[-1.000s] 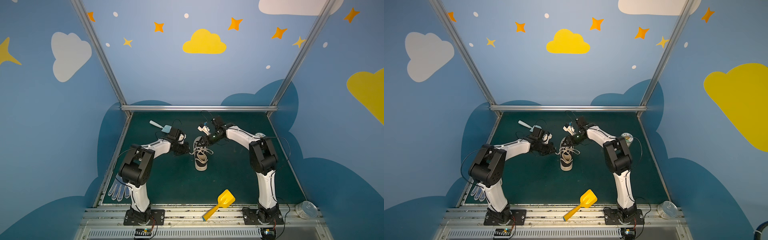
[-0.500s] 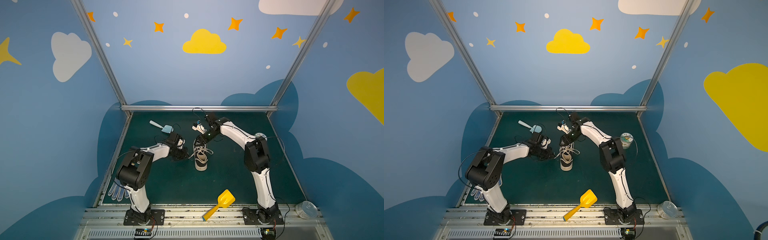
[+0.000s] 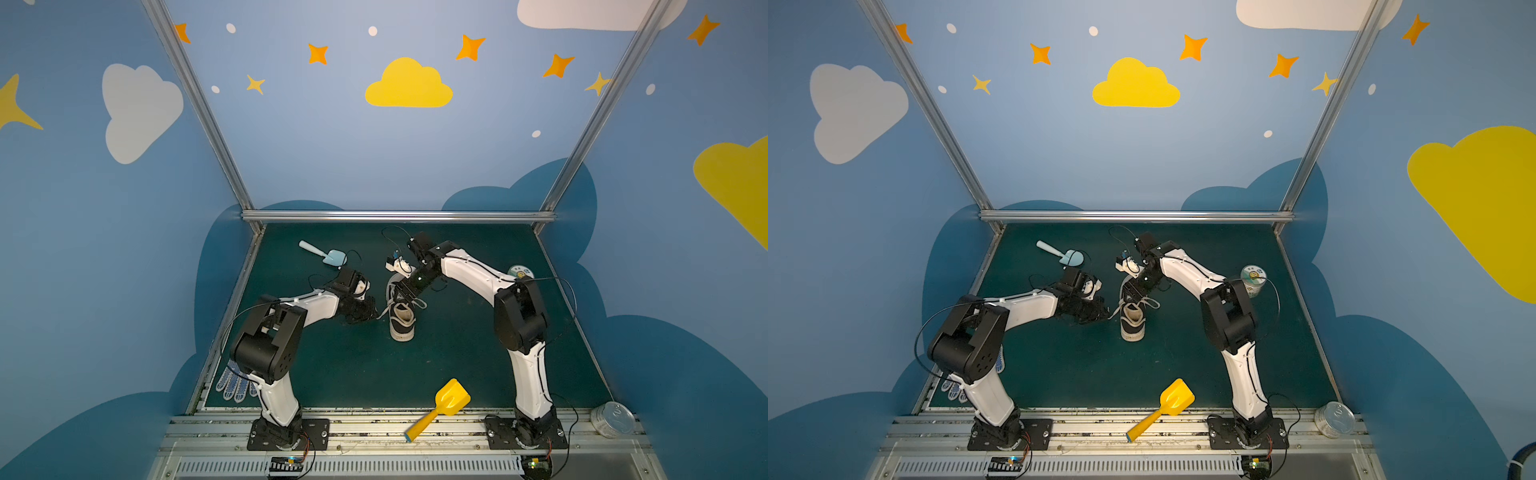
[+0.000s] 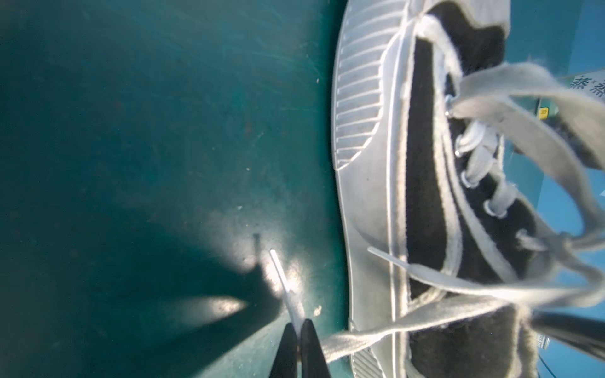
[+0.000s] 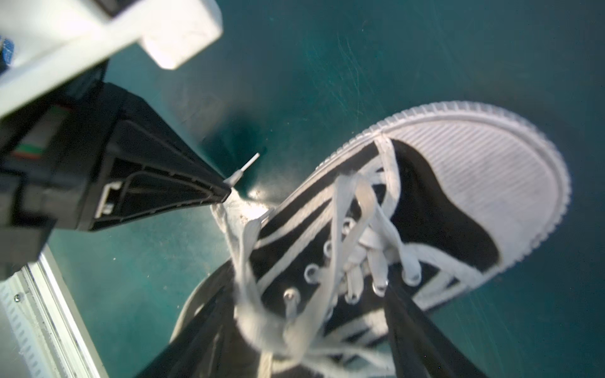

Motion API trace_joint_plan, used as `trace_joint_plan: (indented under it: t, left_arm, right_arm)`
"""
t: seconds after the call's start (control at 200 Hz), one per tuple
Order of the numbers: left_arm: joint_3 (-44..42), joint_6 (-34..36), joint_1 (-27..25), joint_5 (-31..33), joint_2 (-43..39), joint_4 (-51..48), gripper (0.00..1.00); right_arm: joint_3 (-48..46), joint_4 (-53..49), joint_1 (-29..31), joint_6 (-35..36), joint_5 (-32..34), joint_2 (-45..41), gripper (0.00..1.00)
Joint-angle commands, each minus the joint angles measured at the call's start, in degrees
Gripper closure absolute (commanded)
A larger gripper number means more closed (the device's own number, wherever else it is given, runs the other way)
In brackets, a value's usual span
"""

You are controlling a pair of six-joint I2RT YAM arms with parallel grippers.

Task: Tie the shoes

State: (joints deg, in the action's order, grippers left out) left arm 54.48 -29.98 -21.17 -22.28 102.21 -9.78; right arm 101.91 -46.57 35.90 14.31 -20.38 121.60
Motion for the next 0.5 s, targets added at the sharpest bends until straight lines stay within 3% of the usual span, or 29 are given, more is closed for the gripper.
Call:
trace_joint_plan:
  t: [0.0,0.11,0.496]
  left_arm:
    - [-0.89,0.01,-0.16,-0.14,-1.67,0.07,0.93]
    - [-1.47,-0.17,-0.32,-0.67,-1.62,0.37,0.93]
    - [-3.31,-2.04,-2.77,-0.24,-2.64,1.56,0.93]
  right_arm:
    - [-0.53,1.21,0.77,0.82,2.74,-3.20,0.27]
    - [-0.48,2.06,1.62,1.41,7.30,-2.66,0.27]
    - [4.42,-0.13,2.92,2.82,7.40,1.64,0.29]
